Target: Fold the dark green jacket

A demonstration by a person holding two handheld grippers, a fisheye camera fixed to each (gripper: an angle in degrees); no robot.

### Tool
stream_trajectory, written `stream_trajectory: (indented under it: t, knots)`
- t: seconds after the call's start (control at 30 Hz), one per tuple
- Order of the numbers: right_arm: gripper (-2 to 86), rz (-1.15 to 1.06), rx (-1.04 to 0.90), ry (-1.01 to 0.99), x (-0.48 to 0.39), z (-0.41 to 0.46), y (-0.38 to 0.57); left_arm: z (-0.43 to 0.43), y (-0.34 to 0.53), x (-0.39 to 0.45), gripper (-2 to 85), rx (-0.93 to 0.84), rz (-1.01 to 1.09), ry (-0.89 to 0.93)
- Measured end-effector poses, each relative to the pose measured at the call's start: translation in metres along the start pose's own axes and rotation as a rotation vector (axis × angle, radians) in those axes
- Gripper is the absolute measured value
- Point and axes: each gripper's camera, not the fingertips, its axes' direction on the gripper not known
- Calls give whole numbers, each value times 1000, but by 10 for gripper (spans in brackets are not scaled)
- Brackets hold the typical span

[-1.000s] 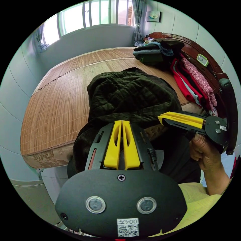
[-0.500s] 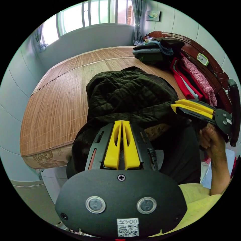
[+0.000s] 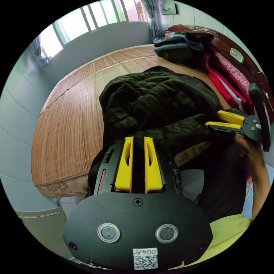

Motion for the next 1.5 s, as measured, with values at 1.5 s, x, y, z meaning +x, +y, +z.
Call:
stream_trajectory:
  t: [1.5]
  knots:
    - [27, -234, -141, -897, 182, -85, -118, -64, -79, 16, 51, 228, 331, 299]
